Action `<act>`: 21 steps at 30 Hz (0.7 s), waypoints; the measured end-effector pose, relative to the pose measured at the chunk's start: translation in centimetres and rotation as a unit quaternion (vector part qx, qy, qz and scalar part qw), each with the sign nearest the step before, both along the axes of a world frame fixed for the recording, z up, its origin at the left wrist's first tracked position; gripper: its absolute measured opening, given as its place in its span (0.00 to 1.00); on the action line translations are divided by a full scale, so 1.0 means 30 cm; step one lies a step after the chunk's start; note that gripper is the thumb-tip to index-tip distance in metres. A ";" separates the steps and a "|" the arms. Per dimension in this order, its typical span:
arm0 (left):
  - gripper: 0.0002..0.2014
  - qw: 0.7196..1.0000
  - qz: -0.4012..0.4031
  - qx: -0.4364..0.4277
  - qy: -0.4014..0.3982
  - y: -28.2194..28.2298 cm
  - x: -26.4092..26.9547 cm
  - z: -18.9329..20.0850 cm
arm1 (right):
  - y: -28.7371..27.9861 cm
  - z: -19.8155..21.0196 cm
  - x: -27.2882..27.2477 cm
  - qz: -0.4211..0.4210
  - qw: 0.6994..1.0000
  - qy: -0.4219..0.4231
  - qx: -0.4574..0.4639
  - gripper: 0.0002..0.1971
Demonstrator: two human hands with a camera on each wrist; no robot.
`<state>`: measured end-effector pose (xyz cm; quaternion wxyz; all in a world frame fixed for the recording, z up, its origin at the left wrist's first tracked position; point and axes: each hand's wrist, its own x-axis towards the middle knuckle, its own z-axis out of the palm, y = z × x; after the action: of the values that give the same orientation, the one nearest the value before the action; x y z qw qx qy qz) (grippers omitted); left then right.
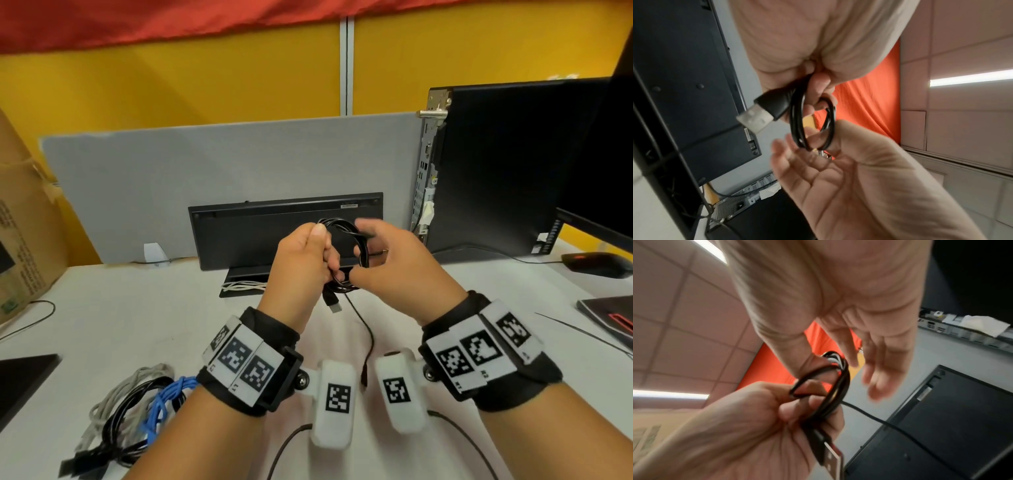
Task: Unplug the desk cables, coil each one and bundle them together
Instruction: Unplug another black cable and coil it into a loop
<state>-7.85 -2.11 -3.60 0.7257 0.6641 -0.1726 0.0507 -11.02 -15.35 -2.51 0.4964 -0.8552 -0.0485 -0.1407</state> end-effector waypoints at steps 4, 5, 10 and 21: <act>0.16 0.998 0.048 -0.033 0.025 0.002 0.013 -0.004 | -0.043 -0.004 0.011 0.026 0.990 0.134 -0.030 0.14; 0.16 0.996 0.059 -0.060 0.041 0.011 0.022 -0.001 | -0.057 -0.003 0.017 0.010 0.990 0.140 -0.031 0.15; 0.17 0.980 0.058 -0.164 0.094 0.051 0.038 0.015 | -0.099 0.005 0.040 0.007 0.951 0.109 0.289 0.10; 0.16 0.957 0.114 -0.249 0.098 0.103 0.074 0.024 | -0.221 -0.039 0.078 -0.057 0.997 -0.046 -0.010 0.16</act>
<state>-5.63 0.96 -2.88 0.8707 0.4797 -0.0061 0.1087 -8.68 -21.99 -3.67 0.4761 -0.8543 -0.0238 -0.2072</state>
